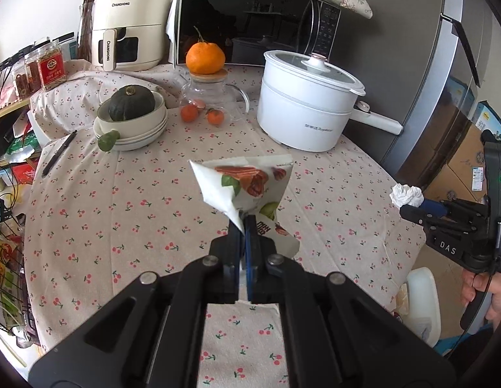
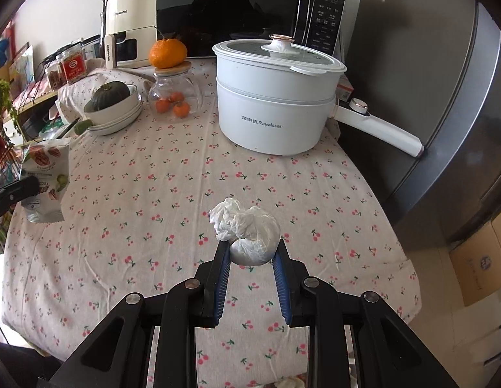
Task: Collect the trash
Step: 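Carry the packet and tissue ball to the white bin and release both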
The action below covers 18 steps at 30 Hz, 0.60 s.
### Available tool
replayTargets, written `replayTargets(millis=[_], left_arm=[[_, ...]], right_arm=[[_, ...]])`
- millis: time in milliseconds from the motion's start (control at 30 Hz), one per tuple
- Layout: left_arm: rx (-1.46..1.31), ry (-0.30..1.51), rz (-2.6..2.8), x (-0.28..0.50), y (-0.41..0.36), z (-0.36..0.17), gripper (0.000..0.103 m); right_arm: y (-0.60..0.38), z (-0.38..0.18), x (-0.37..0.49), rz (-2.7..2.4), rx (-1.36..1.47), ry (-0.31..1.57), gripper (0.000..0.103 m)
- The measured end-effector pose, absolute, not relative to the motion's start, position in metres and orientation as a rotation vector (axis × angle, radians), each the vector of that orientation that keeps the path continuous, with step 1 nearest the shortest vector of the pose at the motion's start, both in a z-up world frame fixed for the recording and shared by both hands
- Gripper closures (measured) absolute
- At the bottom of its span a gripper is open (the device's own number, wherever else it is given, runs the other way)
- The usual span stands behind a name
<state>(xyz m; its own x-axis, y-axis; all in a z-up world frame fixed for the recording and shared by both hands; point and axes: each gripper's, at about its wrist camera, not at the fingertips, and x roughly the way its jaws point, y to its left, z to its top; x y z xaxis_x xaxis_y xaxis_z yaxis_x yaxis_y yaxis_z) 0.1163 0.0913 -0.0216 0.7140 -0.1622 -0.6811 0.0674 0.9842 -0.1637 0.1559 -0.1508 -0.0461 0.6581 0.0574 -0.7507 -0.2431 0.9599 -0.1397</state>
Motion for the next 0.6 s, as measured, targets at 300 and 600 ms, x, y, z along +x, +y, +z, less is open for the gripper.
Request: replayTargets(millis=[300,600], left_arm=[[-0.083,0.746,-0.249,0.077,0.046,-0.018,0.1],[-0.036,0.781,-0.394,0.059,-0.005,-0.03,0.1]], right_arm=[[-0.191,-0.046,0.101,0.169,-0.192,0.87,0.076],[-0.256,-0.045,0.066,0.091,-0.085,0.942,0.076]])
